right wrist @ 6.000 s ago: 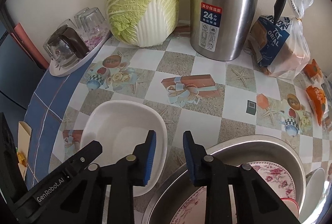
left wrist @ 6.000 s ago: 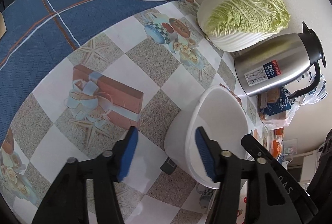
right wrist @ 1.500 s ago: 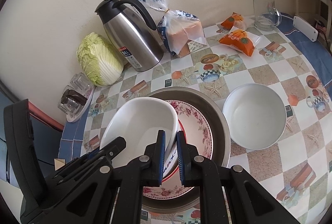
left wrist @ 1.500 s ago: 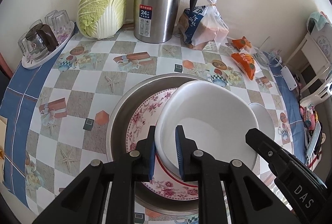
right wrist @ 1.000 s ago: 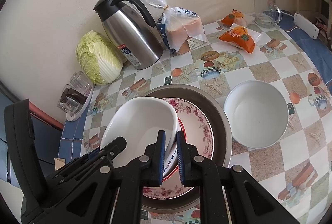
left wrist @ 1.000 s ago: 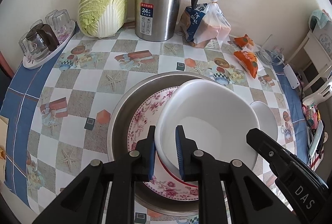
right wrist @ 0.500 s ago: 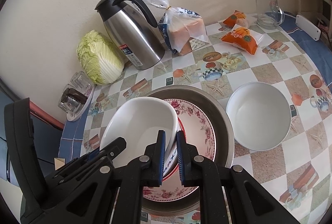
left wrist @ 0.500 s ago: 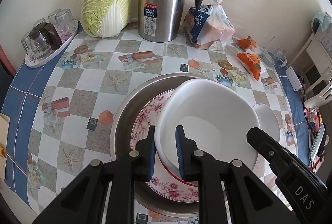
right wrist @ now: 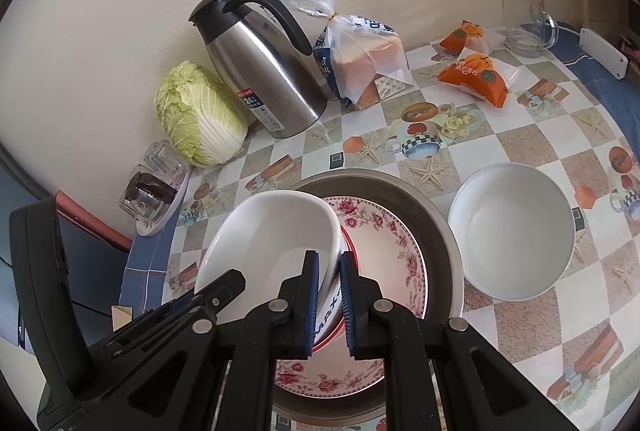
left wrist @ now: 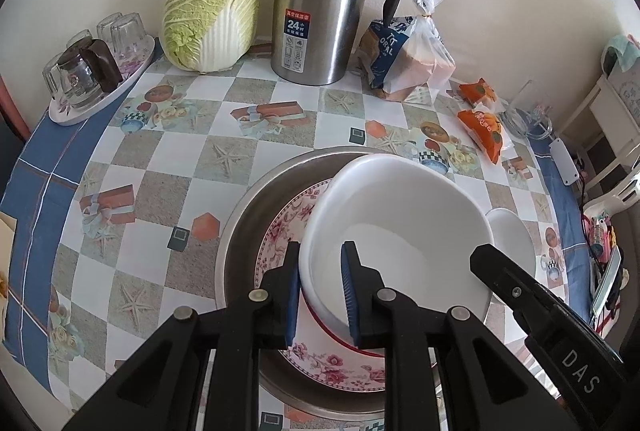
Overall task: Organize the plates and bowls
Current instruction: 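Open both grippers to release the square bowl in the basin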
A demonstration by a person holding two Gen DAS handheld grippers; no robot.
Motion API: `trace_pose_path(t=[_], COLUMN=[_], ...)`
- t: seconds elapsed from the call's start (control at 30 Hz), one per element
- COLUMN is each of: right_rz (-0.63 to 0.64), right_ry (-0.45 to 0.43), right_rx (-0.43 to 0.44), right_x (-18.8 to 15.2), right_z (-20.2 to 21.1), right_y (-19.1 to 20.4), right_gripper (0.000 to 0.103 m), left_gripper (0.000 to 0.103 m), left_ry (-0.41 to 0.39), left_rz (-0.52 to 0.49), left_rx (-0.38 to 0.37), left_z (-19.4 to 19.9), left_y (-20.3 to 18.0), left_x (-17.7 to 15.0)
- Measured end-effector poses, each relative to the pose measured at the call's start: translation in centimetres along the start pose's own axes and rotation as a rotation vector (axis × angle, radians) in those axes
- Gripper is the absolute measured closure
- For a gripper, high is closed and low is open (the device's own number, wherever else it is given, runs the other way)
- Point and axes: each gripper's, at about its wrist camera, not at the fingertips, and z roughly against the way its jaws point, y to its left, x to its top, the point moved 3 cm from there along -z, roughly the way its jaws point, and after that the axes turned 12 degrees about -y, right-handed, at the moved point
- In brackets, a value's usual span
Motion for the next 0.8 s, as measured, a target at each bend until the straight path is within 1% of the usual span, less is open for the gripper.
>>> trace_pose_path(t=[0.1,0.27,0.3,0.33,0.37,0.4,0.47,0.53,0.57,0.6,0.67,0.73,0.77,0.8], right_rz=[0.014,0.043,0.044,0.047,0.051,0.056,0.066,0.064,0.063,0.065,0.072,0.079,0.084,0.089], right_ry=[0.003,-0.006,-0.009,-0.010,-0.011,-0.012,-0.014,-0.014,-0.014,-0.014,-0.017,-0.022,-0.023,-0.024], right_rx=[-0.010,-0.028,-0.031,-0.037,-0.043,-0.050,-0.055,-0.053,-0.056,-0.061,-0.074,-0.086,-0.090,-0.096], right_x=[0.0,0.2,0.2,0.3,0.4,0.4,0.6,0.7,0.7,0.7,0.8,0.8,0.9,0.9], right_z=[0.0,0.7,0.8,0.9,1.1,1.2,1.4,1.5,1.6,1.6,1.7,1.9,2.0,2.1], right_y=[0.2,0.5,0.5,0.5,0.5,0.5,0.5,0.5,0.4,0.4,0.3,0.2,0.2,0.2], right_gripper=[0.090,0.090,0.090,0.090,0.090,0.090,0.090,0.090,0.088,0.081,0.074,0.073,0.068,0.059], left_gripper=[0.083,0.081,0.079,0.072,0.068,0.061,0.053,0.040,0.038,0.037,0.035,0.028,0.027,0.026], left_ry=[-0.022,-0.037,-0.040,-0.044,-0.047,-0.050,-0.054,-0.055,-0.058,-0.059,-0.057,-0.055,-0.054,-0.051], left_rz=[-0.004,0.002,0.005,0.007,0.010,0.013,0.023,0.025,0.024,0.024,0.030,0.034,0.035,0.035], left_rx=[0.006,0.016,0.018,0.021,0.025,0.031,0.039,0.055,0.065,0.074,0.084,0.091,0.094,0.094], left_z=[0.7,1.4,1.5,1.7,1.9,2.0,2.3,2.4,2.5,2.6,2.6,2.6,2.6,2.5], left_y=[0.0,0.3,0.4,0.5,0.6,0.7,1.0,1.2,1.3,1.5,1.8,2.1,2.2,2.2], left_x=[0.4,0.7,0.8,0.9,1.0,1.0,1.2,1.3,1.3,1.3,1.3,1.3,1.2,1.2])
